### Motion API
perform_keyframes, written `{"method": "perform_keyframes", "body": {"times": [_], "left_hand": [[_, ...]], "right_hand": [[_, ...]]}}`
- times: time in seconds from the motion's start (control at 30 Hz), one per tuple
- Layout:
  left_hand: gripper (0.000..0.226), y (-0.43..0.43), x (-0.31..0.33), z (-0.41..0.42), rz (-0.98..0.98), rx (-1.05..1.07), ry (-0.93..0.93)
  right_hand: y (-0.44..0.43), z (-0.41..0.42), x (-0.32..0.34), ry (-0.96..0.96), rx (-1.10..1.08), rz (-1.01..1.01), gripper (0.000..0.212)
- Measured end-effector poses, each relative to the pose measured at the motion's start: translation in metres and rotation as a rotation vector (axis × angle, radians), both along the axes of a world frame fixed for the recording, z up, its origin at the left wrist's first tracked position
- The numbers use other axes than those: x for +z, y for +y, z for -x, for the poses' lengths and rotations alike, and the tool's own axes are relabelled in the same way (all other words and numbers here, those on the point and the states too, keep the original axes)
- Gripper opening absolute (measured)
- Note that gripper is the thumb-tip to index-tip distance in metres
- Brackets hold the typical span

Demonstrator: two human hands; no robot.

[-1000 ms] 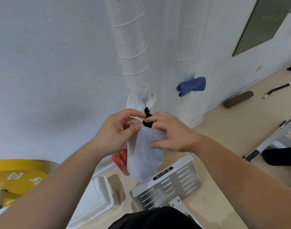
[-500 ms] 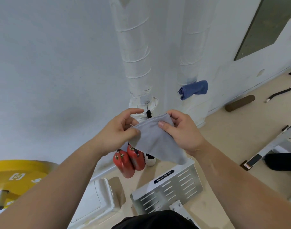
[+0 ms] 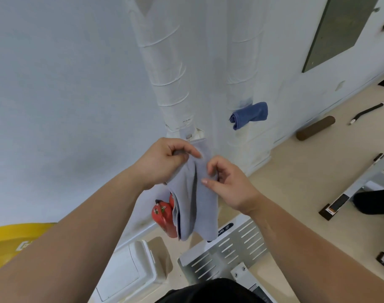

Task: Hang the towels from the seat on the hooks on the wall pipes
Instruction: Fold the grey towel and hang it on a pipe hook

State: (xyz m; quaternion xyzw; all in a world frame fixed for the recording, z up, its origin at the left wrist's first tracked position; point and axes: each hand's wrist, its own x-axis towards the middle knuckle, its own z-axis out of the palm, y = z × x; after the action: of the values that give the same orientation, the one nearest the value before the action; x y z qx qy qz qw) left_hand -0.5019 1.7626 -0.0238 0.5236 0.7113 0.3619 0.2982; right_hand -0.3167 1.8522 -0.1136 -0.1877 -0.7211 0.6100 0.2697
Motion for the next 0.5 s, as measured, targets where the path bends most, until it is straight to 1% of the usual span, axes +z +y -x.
{"method": "perform_keyframes", "body": {"times": [0.03,0.1,0.17,0.23,0.3,0.37,0.43,0.5], "left_hand": [[0.04,0.001,0.0,0.003,0.002,0.028,-0.006],[0.042,0.003,0.007,0.002,-0.017,0.061,-0.023],[0.041,0.004,0.016,0.0,-0.035,0.083,-0.035],[0.04,0.007,0.025,0.003,-0.065,0.11,-0.029],[0.039,0.007,0.029,0.01,-0.107,0.174,-0.023],[0.039,0.006,0.029,0.018,-0.154,0.283,-0.043],[0.039,0.002,0.025,0.028,-0.178,0.393,-0.052],[0.039,-0.006,0.016,0.041,-0.148,0.466,-0.047]], "right_hand": [[-0.001,0.001,-0.005,-0.036,0.014,-0.029,0.021],[-0.004,0.003,-0.013,-0.094,0.068,0.022,0.017],[-0.006,0.005,-0.023,-0.133,0.106,0.089,0.031],[-0.008,0.006,-0.032,-0.134,0.136,0.151,0.044],[-0.008,0.007,-0.038,-0.174,0.145,0.15,0.051],[-0.006,0.008,-0.042,-0.236,0.142,0.071,0.047],[-0.005,0.009,-0.046,-0.278,0.133,0.016,0.035],[-0.002,0.006,-0.049,-0.335,0.105,0.042,0.027]]}}
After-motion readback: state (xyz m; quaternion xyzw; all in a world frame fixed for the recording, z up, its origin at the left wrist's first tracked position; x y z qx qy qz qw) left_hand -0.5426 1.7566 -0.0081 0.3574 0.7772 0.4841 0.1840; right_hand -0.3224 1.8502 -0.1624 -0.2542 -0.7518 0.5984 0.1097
